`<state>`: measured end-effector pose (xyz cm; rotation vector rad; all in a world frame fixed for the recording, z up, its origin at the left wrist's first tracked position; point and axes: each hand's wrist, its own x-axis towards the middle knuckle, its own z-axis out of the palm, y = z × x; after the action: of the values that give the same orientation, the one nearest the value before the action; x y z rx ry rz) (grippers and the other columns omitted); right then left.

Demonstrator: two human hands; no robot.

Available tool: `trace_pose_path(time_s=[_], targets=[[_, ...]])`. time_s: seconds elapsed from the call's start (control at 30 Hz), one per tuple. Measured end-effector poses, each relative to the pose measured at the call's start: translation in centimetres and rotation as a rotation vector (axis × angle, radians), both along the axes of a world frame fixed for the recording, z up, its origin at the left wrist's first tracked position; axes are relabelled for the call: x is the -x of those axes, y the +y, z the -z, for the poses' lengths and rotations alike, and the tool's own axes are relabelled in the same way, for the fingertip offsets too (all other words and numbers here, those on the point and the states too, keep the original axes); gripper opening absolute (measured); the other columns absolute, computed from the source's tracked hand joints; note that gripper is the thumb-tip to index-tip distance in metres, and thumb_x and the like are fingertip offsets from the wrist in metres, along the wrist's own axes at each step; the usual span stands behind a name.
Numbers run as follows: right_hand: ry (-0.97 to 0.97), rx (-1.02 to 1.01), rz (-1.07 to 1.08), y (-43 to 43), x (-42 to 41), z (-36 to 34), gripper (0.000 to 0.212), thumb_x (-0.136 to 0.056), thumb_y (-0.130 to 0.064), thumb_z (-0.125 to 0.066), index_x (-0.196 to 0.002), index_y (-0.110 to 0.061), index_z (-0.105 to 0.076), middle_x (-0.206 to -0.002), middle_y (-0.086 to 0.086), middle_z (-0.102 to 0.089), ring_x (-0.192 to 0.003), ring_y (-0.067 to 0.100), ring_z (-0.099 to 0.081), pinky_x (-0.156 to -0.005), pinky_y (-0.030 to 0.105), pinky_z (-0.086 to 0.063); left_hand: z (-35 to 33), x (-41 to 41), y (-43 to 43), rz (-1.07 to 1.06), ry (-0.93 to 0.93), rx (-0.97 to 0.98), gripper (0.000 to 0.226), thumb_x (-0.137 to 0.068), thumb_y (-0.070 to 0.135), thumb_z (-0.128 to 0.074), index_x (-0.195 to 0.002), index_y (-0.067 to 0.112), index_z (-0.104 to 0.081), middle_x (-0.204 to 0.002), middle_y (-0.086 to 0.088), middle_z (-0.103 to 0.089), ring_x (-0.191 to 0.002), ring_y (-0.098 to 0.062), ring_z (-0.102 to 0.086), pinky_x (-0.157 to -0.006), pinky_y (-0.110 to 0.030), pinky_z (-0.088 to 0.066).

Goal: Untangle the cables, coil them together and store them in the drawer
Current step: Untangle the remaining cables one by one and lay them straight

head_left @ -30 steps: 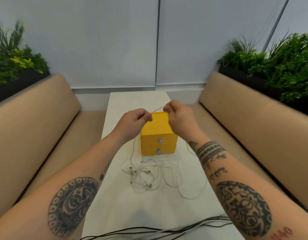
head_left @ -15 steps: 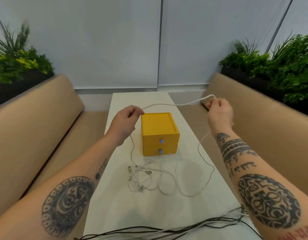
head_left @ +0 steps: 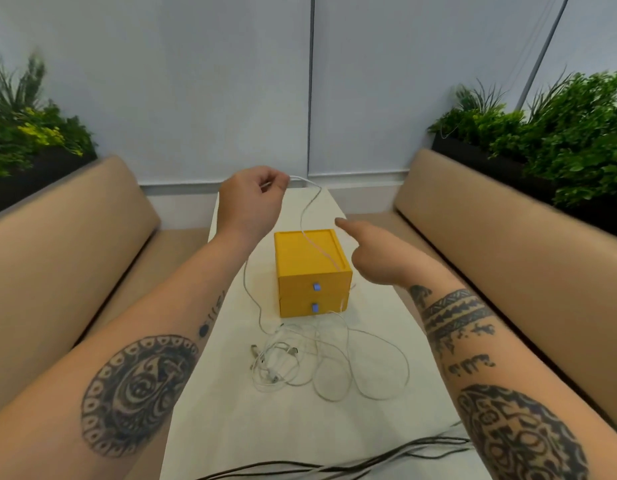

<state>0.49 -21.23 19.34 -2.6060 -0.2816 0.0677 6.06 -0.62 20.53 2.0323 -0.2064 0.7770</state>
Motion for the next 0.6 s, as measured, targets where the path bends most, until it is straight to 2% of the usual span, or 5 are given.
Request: trace_pose_path(time_s=[0.13,0.23,0.3,0.37,0.6], targets=[[-0.21,-0.405,0.051,1.8,0.1,-0.1,0.068,-0.095,-0.013,-0.045,-0.158,-0.024,-0.021,-0.163,-0.005,-0.025,-0.147,0.012,-0.025,-0.113,0.028,-0.033,0.3,0.6,-0.4,0.161,0.081,-0.044,0.014,-0.091,0.032,-0.068,-0.08,0.027,-0.073,-0.064,0.021,-0.063,-0.061,0.012,-0.055,-0.06,-0.011,-0.039],[-0.283,-0.15,0.007,3.5,-0.2,-0.1,0.053,-0.101,-0.043,-0.046,-0.15,-0.026,-0.035,-0.148,-0.002,-0.048,-0.132,0.015,-0.043,-0.112,0.04,-0.033,0.4,1.3,-1.0,0.297,0.088,-0.039,0.01,-0.092,0.03,-0.068,-0.086,0.026,-0.075,-0.073,0.017,-0.069,-0.071,0.004,-0.061,-0.069,-0.019,-0.047],[-0.264,-0.19,0.009,3.7,-0.8,-0.1,0.023,-0.104,-0.041,-0.042,-0.111,-0.028,-0.06,-0.102,-0.006,-0.066,-0.09,0.013,-0.058,-0.082,0.033,-0.045,0.7,1.6,-0.8,0.341,0.108,-0.015,0.007,-0.093,0.029,-0.066,-0.088,0.027,-0.071,-0.069,0.012,-0.065,-0.066,-0.005,-0.057,-0.066,-0.023,-0.046],[-0.281,-0.351,0.053,2.9,-1.3,-0.3,0.028,-0.105,-0.033,-0.041,-0.09,-0.023,-0.062,-0.08,-0.009,-0.059,-0.07,0.007,-0.052,-0.061,0.026,-0.04,1.5,1.6,0.1,0.374,0.178,-0.03,0.007,-0.095,0.033,-0.062,-0.092,0.028,-0.065,-0.067,0.002,-0.058,-0.064,-0.01,-0.053,-0.062,-0.027,-0.043],[-0.367,-0.972,0.398,-2.2,-3.0,-1.4,0.033,-0.105,-0.03,-0.04,-0.082,-0.022,-0.061,-0.068,-0.004,-0.046,-0.059,0.01,-0.04,-0.055,0.026,-0.033,8.5,1.5,4.4,0.326,0.417,-0.09,0.03,-0.104,0.029,-0.045,-0.084,0.035,-0.067,-0.075,0.005,-0.056,-0.069,-0.011,-0.057,-0.066,-0.028,-0.049]])
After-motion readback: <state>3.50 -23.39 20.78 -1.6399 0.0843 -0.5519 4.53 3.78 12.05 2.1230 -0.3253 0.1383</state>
